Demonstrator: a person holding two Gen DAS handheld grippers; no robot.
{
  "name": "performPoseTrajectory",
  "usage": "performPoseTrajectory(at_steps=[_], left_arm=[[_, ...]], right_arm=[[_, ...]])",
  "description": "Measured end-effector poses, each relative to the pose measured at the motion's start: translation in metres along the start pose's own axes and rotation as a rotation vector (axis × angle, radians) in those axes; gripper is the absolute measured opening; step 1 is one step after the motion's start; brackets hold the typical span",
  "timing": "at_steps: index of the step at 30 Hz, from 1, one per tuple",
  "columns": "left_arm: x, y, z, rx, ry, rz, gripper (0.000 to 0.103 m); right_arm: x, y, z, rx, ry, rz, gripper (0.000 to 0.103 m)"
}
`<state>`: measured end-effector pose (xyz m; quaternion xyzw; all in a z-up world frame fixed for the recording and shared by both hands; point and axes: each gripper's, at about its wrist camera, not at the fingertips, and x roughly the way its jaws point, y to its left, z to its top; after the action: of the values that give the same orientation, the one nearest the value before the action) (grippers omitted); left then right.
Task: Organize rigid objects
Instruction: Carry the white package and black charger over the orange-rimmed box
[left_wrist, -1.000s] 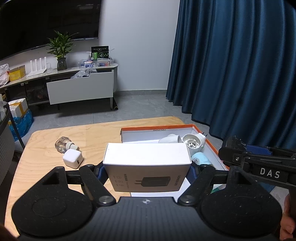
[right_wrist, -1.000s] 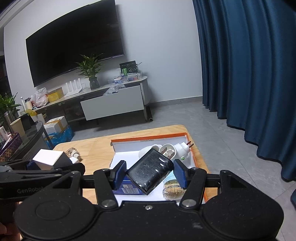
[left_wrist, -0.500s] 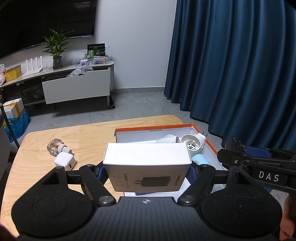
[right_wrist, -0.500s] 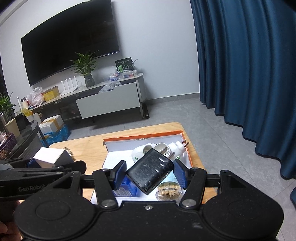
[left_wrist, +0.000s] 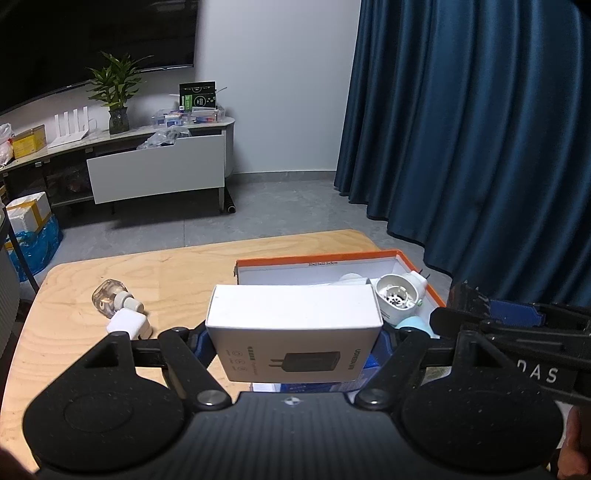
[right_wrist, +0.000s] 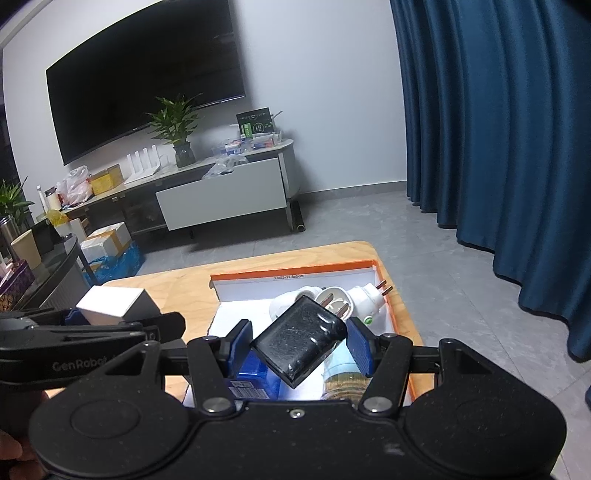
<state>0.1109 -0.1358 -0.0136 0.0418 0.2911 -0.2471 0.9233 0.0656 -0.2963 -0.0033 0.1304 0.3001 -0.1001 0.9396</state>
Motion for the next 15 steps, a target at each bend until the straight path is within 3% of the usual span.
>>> performPoseTrajectory(at_steps=[15], left_arm=[[0.026,0.011,0.010,-0.015,0.031,0.006,0.079]], right_arm=[[0.023,0.004,0.004,-0.034,0.041,0.013,0.068]])
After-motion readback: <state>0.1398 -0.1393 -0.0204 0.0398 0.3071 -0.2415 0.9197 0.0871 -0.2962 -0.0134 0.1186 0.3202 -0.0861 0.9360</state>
